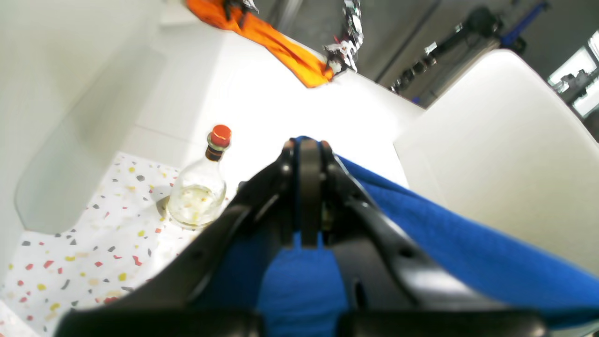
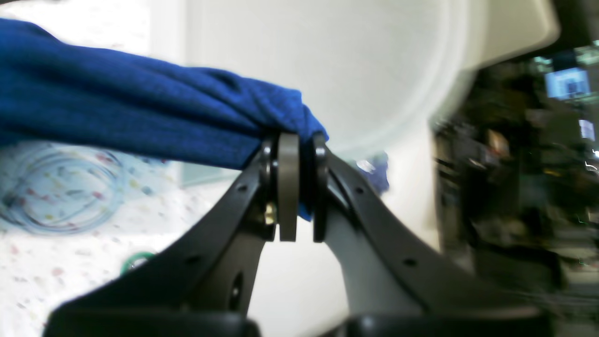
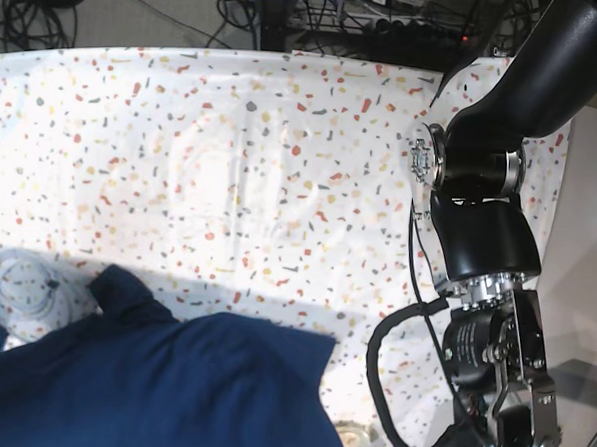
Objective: Layout the t-shirt on the table in an organized manner, then fold the t-shirt properly
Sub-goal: 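Lift the shirt with both grippers and swing it over the cloth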
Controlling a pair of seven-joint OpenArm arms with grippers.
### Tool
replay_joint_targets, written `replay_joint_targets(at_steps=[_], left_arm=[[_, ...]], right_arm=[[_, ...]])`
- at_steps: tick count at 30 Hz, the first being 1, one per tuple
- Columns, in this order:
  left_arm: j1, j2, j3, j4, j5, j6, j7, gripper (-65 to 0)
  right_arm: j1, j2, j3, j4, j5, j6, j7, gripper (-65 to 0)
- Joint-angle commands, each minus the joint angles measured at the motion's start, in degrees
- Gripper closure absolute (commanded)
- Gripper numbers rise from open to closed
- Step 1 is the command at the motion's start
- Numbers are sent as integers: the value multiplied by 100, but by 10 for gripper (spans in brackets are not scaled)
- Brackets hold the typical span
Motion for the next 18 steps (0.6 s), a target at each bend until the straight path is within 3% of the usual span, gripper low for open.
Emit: replay_joint_targets(at_steps=[1, 3, 8, 11, 14, 18], left_arm=[[-17, 7, 2, 281, 39, -37, -193, 0], [431, 7, 28, 650, 39, -37, -193, 0], [2190, -28, 37, 1837, 39, -37, -193, 0], [3500, -266, -16, 2215, 48, -37, -237, 0], [4616, -538, -16, 2092, 83, -46, -351, 0], [5900, -811, -16, 1766, 101, -37, -1345, 0]], right_arm=[[-184, 65, 111, 347, -35, -32, -95, 0], [-922, -14, 392, 1085, -35, -32, -306, 0], [-2918, -717, 1060, 2588, -35, -32, -701, 0], [-4008, -1306, 1333, 2826, -35, -32, -675, 0], [-4764, -1913, 1456, 2465, -35, -32, -200, 0], [-5274, -2378, 1456, 1393, -35, -32, 653, 0]])
